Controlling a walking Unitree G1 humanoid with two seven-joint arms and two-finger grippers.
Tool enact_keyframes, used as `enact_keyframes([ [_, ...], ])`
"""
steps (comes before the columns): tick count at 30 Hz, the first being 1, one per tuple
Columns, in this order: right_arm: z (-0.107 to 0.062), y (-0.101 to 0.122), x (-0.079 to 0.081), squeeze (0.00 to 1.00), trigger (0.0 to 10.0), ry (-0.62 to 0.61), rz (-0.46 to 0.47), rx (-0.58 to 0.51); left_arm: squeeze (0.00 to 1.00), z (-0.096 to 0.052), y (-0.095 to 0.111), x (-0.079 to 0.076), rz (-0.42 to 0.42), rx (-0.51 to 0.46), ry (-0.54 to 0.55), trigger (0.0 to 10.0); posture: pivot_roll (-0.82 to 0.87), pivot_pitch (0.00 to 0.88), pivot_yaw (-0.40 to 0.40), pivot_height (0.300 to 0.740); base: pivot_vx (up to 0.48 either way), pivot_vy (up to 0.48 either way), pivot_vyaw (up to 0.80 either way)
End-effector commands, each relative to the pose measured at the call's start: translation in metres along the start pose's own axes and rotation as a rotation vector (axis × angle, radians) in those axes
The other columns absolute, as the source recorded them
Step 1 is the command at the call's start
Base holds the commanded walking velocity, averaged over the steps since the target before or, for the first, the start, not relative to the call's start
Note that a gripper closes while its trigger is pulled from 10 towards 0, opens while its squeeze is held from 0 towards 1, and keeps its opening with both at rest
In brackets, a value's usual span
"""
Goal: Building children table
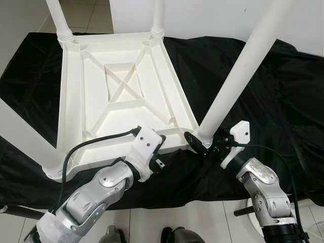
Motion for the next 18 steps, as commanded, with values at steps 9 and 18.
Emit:
enact_keyframes([
  [9, -0.004, -0.0046, -0.0001, 0.0, 10.0, 0.006, 0.01, 0.013, 0.0, -0.0032, -0.0005, -0.0224, 0.003, -0.008, -0.188, 10.0, -0.08, 0.181, -0.087, 0.74, 0.0, 0.0, 0.0],
  [18, -0.0041, -0.0051, 0.0006, 0.0, 10.0, 0.008, 0.012, 0.014, 0.0, -0.0042, -0.0009, -0.0221, 0.003, -0.006, -0.188, 10.0, -0.08, 0.184, -0.086, 0.74, 0.0, 0.0, 0.0],
])
Point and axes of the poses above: a point about 5 cm out from each wrist's last joint towards the gripper, its own z axis pointing out of the wrist towards the gripper, its own y axis along the axis of the wrist's last joint, x = y × z, the point moved 5 cm from there along z, pointing out of the wrist towards the gripper, and after that the axes turned 3 degrees about z, right-handed, at the moved point
